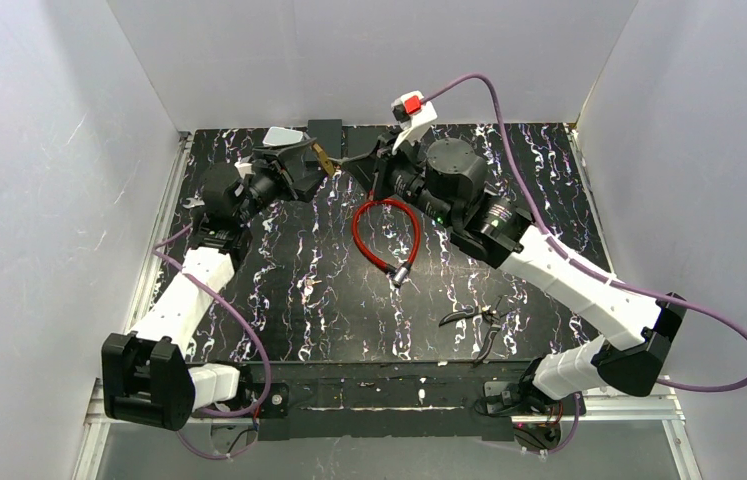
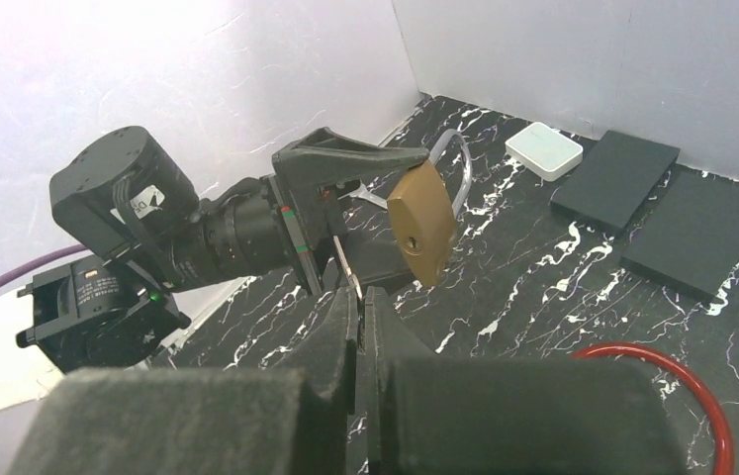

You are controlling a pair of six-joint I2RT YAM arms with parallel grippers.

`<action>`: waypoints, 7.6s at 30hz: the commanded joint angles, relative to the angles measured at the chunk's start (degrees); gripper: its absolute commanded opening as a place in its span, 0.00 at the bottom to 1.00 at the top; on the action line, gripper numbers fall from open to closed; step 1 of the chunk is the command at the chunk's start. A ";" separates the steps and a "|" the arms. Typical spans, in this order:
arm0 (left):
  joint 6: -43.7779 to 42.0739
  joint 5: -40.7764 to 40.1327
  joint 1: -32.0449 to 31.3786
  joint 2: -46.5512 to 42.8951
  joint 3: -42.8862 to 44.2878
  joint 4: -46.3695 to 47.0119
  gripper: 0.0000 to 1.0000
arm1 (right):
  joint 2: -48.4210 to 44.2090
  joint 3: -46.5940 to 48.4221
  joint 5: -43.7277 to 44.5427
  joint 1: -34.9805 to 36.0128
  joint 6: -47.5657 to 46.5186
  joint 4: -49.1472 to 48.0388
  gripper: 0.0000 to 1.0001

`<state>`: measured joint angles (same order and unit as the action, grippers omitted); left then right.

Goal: Unlock with the key

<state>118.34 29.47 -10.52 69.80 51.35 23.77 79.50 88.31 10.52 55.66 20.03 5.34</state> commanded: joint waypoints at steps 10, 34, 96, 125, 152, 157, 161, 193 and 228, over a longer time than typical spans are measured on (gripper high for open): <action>11.76 2.60 0.79 -2.12 3.55 8.89 0.00 | -1.60 0.70 4.69 1.83 -4.73 -3.19 0.01; 7.53 -1.26 0.87 -4.67 7.79 -9.75 0.00 | 3.74 4.80 18.09 8.76 -12.69 -0.63 0.01; 4.55 1.02 0.87 -3.33 11.87 -13.18 0.00 | 9.97 10.73 24.53 8.94 -16.43 -0.32 0.01; 1.16 0.09 0.86 -3.00 14.36 -18.58 0.00 | 14.78 16.32 24.94 8.94 -14.48 2.73 0.01; -9.12 -2.42 0.87 -2.80 19.42 -32.24 0.00 | 19.46 23.30 24.65 8.94 -10.47 16.00 0.01; -9.36 -2.29 0.86 -3.02 19.27 -32.73 0.00 | 19.29 23.23 24.76 8.94 -10.08 15.94 0.01; -9.39 -1.93 0.86 -3.25 19.22 -32.87 0.00 | 18.96 22.51 24.81 8.94 -9.63 15.37 0.01; -8.11 0.22 0.86 -3.60 18.75 -31.53 0.00 | 18.72 19.31 22.27 8.77 -8.34 11.28 0.01; -8.82 0.23 0.86 -2.48 20.18 -31.37 0.00 | 21.99 21.83 19.74 6.93 -8.19 14.04 0.01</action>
<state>109.43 25.04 -9.08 68.99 67.37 -12.49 99.31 107.70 31.33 62.70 12.21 18.55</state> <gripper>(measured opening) 0.574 0.043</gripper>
